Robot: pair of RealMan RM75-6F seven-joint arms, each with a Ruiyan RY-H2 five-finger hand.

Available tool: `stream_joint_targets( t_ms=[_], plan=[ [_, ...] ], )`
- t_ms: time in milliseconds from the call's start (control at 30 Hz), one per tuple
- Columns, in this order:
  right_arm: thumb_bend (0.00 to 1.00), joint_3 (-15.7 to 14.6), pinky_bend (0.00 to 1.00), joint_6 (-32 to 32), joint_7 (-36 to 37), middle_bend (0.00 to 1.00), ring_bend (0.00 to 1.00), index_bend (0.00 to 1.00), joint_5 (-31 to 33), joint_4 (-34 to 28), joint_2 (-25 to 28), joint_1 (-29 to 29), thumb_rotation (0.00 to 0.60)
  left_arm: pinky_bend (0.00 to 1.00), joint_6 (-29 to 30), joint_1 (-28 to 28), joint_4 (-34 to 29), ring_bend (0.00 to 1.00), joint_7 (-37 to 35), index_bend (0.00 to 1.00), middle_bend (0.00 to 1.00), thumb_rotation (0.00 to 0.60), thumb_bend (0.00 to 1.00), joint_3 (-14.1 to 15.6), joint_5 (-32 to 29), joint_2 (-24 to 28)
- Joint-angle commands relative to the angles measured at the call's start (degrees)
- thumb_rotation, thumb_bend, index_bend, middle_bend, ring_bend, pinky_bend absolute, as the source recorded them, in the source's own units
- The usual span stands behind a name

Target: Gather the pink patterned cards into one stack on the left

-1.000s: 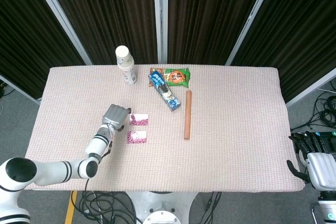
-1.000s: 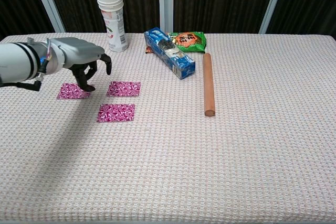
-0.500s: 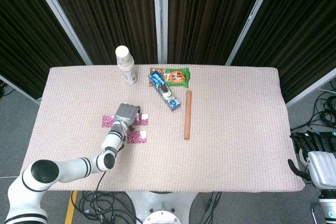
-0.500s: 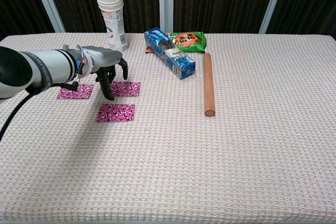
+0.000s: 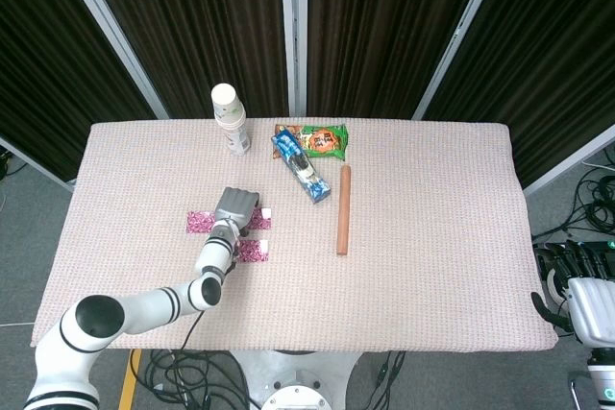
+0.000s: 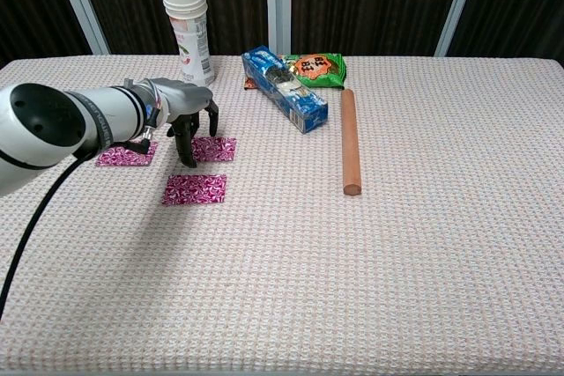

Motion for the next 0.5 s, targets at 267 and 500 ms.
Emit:
stream_joint_targets(
  t_ms=[267,500],
  plan=[
    [0.24,0.0,0.03,0.0,-0.4,0.14,0.05,0.19,0.2,-0.3,0.2,-0.1,0.584,0.92,-0.1,0.5,2.1,0.74,0.6,0.44,0.81,0.6,0.22,-0.7,2.8,-1.7],
    [0.24,0.0,0.03,-0.2,-0.5,0.14,0.05,0.19,0.3,-0.4,0.1,-0.1,0.577,0.92,0.1,0.9,0.7,0.74,0.8,0.43,0.81,0.6,0.22,-1.6,3.8,-1.4]
  ],
)
